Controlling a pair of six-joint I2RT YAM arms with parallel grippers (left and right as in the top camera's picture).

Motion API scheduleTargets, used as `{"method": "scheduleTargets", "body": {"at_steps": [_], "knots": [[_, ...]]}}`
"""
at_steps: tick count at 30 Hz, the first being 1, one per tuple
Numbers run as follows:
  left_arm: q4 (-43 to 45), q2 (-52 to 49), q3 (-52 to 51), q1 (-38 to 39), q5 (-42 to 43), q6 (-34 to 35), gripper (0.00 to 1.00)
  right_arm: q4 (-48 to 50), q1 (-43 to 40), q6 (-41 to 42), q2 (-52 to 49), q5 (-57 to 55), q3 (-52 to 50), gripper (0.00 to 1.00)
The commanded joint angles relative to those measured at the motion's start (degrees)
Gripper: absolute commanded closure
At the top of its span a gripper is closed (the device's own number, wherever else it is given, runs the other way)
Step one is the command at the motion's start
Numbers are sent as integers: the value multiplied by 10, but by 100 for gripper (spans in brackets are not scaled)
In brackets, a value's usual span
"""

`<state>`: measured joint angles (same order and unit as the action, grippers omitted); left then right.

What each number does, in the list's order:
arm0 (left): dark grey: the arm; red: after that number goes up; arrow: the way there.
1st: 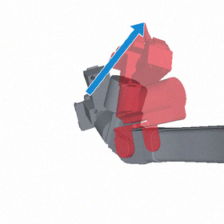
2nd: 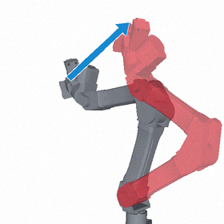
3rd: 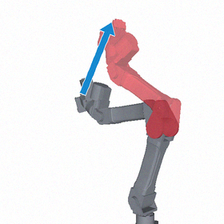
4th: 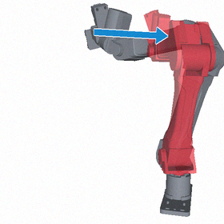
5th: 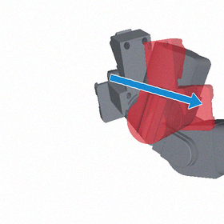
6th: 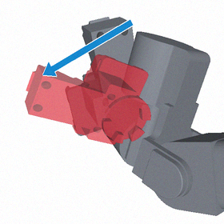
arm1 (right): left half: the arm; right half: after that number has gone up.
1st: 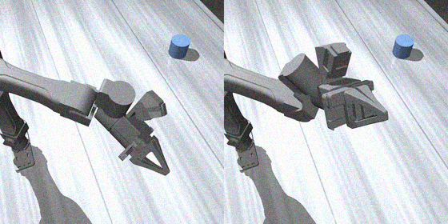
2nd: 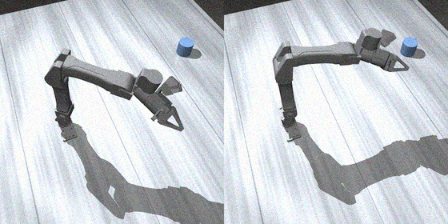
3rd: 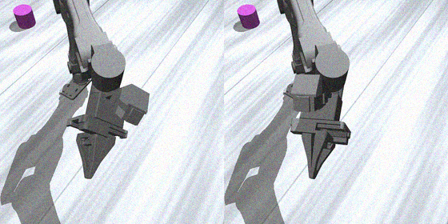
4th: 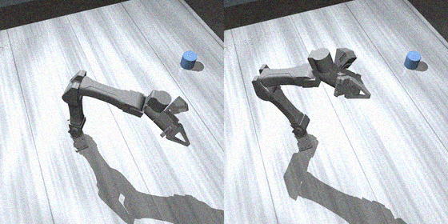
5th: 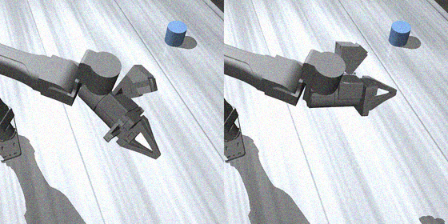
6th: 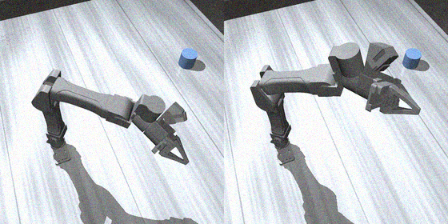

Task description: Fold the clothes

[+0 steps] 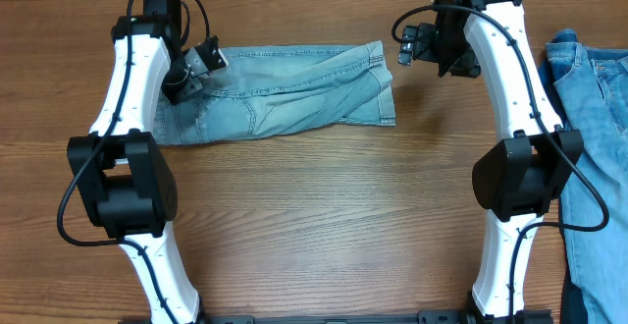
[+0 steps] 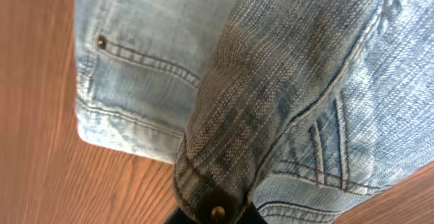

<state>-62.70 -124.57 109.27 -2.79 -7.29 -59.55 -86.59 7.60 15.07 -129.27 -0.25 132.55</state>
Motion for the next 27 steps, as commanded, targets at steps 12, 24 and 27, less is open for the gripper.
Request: {"method": "scheduleTargets", "body": {"at_steps": [12,24,27], "knots": [[79,2,43,-25,55,84,96,3,-1,4,7,-1,13,0],[122,-66,42,-31,40,129,94,2,-1,3,7,-1,13,0],[144,-93,42,-34,-9,176,96,3,-1,3,7,-1,13,0]]}}
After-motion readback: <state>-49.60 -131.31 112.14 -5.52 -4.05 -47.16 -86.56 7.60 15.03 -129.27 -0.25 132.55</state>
